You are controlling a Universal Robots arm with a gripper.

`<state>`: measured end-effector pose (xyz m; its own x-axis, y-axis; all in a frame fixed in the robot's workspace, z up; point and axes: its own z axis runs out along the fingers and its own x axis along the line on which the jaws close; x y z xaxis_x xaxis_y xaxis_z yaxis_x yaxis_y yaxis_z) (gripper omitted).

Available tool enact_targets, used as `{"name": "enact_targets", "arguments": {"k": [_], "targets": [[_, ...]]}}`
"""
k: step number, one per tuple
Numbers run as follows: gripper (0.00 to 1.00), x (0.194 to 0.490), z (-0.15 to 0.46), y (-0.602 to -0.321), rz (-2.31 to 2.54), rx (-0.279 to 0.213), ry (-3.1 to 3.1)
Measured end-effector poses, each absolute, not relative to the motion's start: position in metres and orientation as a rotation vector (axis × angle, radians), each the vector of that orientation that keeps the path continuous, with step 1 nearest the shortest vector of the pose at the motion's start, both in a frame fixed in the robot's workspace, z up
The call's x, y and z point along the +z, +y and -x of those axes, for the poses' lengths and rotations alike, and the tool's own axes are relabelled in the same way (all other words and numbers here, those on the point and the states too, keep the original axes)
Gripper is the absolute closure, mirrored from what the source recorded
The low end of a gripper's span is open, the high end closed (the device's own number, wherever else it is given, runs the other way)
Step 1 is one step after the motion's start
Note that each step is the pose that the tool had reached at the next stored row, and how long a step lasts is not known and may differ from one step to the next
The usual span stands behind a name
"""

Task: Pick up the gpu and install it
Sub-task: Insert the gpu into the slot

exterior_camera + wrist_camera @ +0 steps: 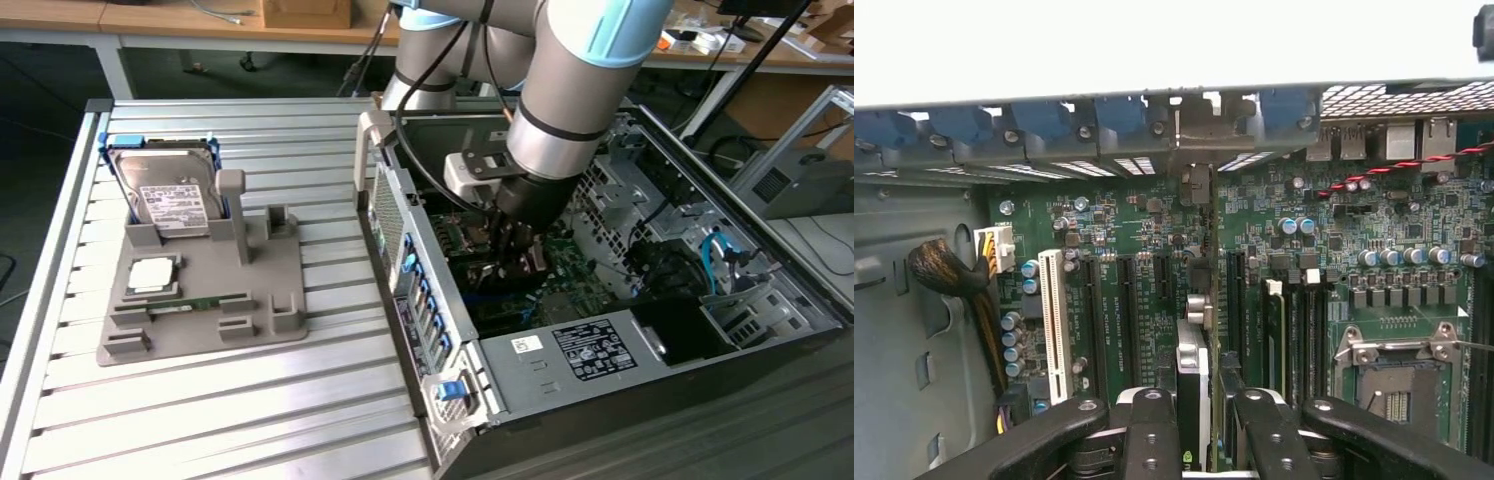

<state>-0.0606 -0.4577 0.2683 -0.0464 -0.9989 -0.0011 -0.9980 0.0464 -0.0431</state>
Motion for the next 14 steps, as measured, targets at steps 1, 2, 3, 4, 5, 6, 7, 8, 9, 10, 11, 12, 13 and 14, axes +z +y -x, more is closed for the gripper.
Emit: {"name": "enact_targets", "arguments": {"k": [1, 2, 3, 4, 5, 6, 7, 8, 9, 10, 11, 12, 13, 14], "targets": [[0.73, 0.2682, 0.0606, -0.4577, 2.148, -0.047, 2.25], [0.73, 0.268, 0.0606, -0.4577, 2.148, -0.047, 2.25], [0.73, 0.2679, 0.0606, -0.4577, 2.148, -0.047, 2.25], [0.73, 0.2678, 0.0606, -0.4577, 2.148, -0.047, 2.25], [0.73, 0.2676, 0.0606, -0.4577, 2.148, -0.047, 2.25], [0.73, 0.2675, 0.0606, -0.4577, 2.148, -0.047, 2.25], [0.73, 0.2673, 0.0606, -0.4577, 2.147, -0.047, 2.25], [0.73, 0.2672, 0.0607, -0.4577, 2.147, -0.047, 2.25], [0.73, 0.2672, 0.061, -0.4577, 2.147, -0.047, 2.25], [0.73, 0.2671, 0.0615, -0.4577, 2.147, -0.046, 2.25], [0.73, 0.2671, 0.0618, -0.4576, 2.147, -0.046, 2.249], [0.73, 0.2671, 0.0618, -0.4577, 2.148, -0.046, 2.249], [0.73, 0.2672, 0.0618, -0.4577, 2.151, -0.046, 2.246], [0.73, 0.2672, 0.0619, -0.4577, 2.156, -0.046, 2.241]]}}
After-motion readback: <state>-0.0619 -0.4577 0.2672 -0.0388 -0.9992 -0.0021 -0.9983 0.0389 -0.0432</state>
